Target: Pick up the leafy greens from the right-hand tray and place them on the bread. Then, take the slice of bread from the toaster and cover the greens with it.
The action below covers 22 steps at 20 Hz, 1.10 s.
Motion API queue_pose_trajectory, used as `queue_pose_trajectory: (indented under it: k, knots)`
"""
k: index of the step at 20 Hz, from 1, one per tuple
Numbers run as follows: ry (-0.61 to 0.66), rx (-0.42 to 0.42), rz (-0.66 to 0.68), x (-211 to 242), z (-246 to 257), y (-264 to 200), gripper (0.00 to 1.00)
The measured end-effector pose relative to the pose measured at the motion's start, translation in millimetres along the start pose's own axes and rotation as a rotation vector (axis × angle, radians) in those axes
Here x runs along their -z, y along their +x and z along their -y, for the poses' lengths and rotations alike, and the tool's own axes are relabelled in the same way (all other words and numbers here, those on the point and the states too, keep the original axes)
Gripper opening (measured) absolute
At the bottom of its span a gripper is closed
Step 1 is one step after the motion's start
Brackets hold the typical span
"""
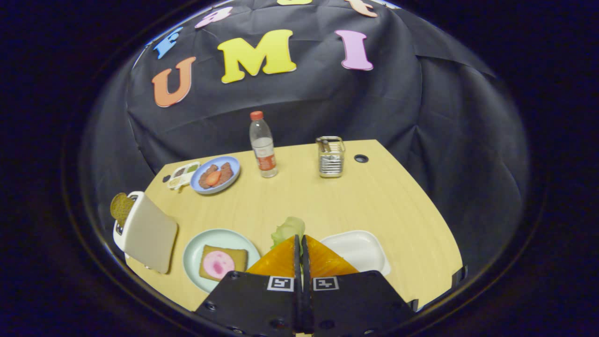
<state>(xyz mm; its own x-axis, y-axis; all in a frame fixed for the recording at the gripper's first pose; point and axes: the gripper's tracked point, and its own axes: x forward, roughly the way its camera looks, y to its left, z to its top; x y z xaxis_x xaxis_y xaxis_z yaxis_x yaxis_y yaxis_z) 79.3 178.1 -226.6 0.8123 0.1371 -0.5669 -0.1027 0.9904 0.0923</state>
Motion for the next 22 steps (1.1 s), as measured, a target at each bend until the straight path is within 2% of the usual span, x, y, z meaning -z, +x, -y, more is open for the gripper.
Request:
queue_pose_trajectory:
  k: [6, 9, 11, 13, 18, 22]
  knots:
    - [-0.009, -0.146, -0.050, 15, -111, -17, 0.00]
    - [0.018, -0.238, -0.130, 35, -160, -14, 0.00]
    - [0.052, -0.271, -0.175, 46, -180, -8, 0.00]
    - [0.073, -0.270, -0.215, 56, -187, 5, 0.00]
    - [0.049, -0.161, -0.252, 74, -167, 50, 0.01]
    - [0.065, -0.112, -0.277, 79, -151, 71, 0.01]
